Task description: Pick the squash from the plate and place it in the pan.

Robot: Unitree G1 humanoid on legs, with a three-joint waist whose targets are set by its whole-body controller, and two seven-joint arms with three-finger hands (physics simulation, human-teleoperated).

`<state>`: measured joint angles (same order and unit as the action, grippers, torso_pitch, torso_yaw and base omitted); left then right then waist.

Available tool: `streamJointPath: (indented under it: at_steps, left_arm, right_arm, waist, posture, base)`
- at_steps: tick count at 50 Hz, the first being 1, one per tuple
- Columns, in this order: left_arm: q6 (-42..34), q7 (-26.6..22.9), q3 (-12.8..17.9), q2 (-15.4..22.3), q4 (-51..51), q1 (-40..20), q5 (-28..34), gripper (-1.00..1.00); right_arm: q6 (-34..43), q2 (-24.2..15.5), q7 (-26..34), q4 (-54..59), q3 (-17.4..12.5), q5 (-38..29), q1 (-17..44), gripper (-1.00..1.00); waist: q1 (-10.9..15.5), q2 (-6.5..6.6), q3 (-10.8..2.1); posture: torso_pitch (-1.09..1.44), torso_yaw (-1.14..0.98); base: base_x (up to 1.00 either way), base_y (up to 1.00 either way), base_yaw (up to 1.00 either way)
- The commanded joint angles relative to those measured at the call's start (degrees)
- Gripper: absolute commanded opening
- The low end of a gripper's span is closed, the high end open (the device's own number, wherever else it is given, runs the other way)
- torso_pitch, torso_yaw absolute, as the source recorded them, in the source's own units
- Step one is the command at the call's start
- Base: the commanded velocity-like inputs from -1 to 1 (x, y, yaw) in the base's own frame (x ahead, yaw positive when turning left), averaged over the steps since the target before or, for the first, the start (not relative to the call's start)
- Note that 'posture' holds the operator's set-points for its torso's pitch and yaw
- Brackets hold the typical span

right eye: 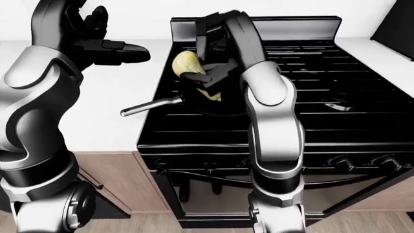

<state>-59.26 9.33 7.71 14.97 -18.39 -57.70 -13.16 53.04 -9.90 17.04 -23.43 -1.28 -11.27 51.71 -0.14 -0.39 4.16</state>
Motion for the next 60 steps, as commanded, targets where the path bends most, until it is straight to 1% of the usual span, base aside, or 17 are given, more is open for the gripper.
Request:
streamJointPath:
  at_steps: [1,11,12,15,22,24,26,28,30,31,35,36,39,56,57,58,60]
  left_arm:
    - [1.64,0.03,0.3,0.41,-1.25,-1.81,0.18,1.0]
    - [2.01,-0.13,0.27,0.33,-0.86,-1.81,0.42,1.0]
    - [2.07,-0.17,0.25,0.33,-0.8,-1.8,0.44,1.0]
    - [2.06,-0.2,0.36,0.37,-0.67,-1.95,0.46,1.0]
    - [1.69,-0.06,0.37,0.34,-0.97,-2.03,0.38,1.0]
    - [1.61,-0.05,0.43,0.37,-1.04,-2.08,0.33,1.0]
    - [1.59,-0.02,0.45,0.37,-1.08,-2.08,0.29,1.0]
    - [1.43,0.06,0.4,0.33,-1.23,-2.07,0.27,1.0]
    - [1.7,0.01,0.37,0.36,-1.05,-1.99,0.3,1.0]
    - [1.76,0.01,0.35,0.35,-1.02,-1.95,0.32,1.0]
    - [2.05,-0.09,0.34,0.39,-0.77,-1.87,0.39,1.0]
    - [2.0,-0.08,0.36,0.38,-0.75,-1.93,0.38,1.0]
    - [2.07,-0.09,0.32,0.4,-0.58,-2.07,0.44,1.0]
    - [2.22,-0.12,0.42,0.42,-0.56,-1.91,0.42,1.0]
    - [2.27,-0.11,0.42,0.43,-0.5,-1.89,0.43,1.0]
    - [1.73,0.14,0.34,0.29,-0.93,-1.9,0.43,1.0]
    - [1.87,0.1,0.38,0.32,-0.75,-1.92,0.44,1.0]
  right_arm:
    - [-2.72,-0.38,-1.11,-2.55,-1.29,-0.23,2.6,-1.0]
    - [-2.87,-0.47,-1.3,-2.16,-1.36,-0.06,2.68,-1.0]
    - [-3.04,-0.44,-1.33,-2.01,-1.37,-0.02,2.66,-1.0]
    - [-3.23,-0.45,-1.26,-1.87,-1.27,-0.01,2.63,-1.0]
    - [-3.17,-0.5,-1.1,-2.09,-1.25,-0.06,2.61,-1.0]
    - [-3.14,-0.5,-1.08,-2.13,-1.3,-0.04,2.64,-1.0]
    - [-3.07,-0.51,-1.1,-2.15,-1.3,-0.09,2.7,-1.0]
    - [-3.14,-0.51,-1.15,-2.16,-1.38,-0.06,2.83,-1.0]
    - [-3.02,-0.56,-1.08,-2.12,-1.31,-0.01,2.77,-1.0]
    - [-3.26,-0.48,-1.2,-1.88,-1.25,-0.07,2.56,-1.0]
    - [-3.31,-0.5,-1.12,-1.95,-1.26,-0.15,2.62,-1.0]
    - [-3.36,-0.41,-1.16,-1.88,-1.29,-0.11,2.64,-1.0]
    - [-3.69,-0.48,-1.17,-1.54,-1.43,-0.07,2.71,-1.0]
    - [-1.4,-0.96,-1.17,-2.79,-1.51,-0.34,3.84,-1.0]
    - [-0.86,-0.97,-1.11,-2.9,-1.39,-0.36,4.33,-1.0]
    - [1.91,-4.86,1.56,1.64,-0.98,-1.21,12.06,-1.0]
    - [0.89,-5.47,2.57,4.94,-1.25,-1.78,14.26,-1.0]
  waist:
    - [-0.03,0.09,-1.94]
    - [-0.07,0.23,-1.67]
    - [0.05,0.47,-2.77]
    - [0.27,0.82,-1.55]
    - [-0.1,3.63,-0.67]
    - [0.38,3.18,-1.45]
    - [-0.04,3.91,-0.68]
    - [0.11,3.42,-1.22]
    - [-0.09,2.52,0.07]
    - [-0.22,2.62,-0.77]
    - [0.83,-1.77,-1.87]
    - [0.78,-0.07,-0.97]
    - [0.48,0.06,-2.19]
    - [-0.39,1.13,-2.28]
    - [-0.38,1.1,-2.24]
    - [-0.36,1.06,-2.22]
    - [-0.52,1.05,-2.11]
  posture:
    - [0.0,0.0]
    - [0.0,0.0]
    - [0.0,0.0]
    - [0.0,0.0]
    - [0.0,0.0]
    - [0.0,0.0]
    - [0.0,0.0]
    - [0.0,0.0]
    - [0.0,0.0]
    - [0.0,0.0]
    - [0.0,0.0]
    - [0.0,0.0]
    - [0.0,0.0]
    - [0.0,0.0]
    - [0.0,0.0]
    - [0.0,0.0]
    - [0.0,0.0]
  base:
    - [0.04,0.0,0.0]
    - [0.04,0.0,0.0]
    - [0.06,0.0,0.0]
    - [0.22,0.0,0.0]
    - [0.37,0.0,0.0]
    - [0.43,0.0,0.0]
    - [0.44,0.0,0.0]
    - [0.44,0.0,0.0]
    - [0.16,0.0,0.0]
    - [0.0,0.0,0.0]
    - [0.0,0.0,0.0]
    - [0.0,0.0,0.0]
    - [0.0,0.0,0.0]
    - [0.0,0.0,0.0]
    - [0.0,0.0,0.0]
    - [0.0,0.0,0.0]
    - [0.0,0.0,0.0]
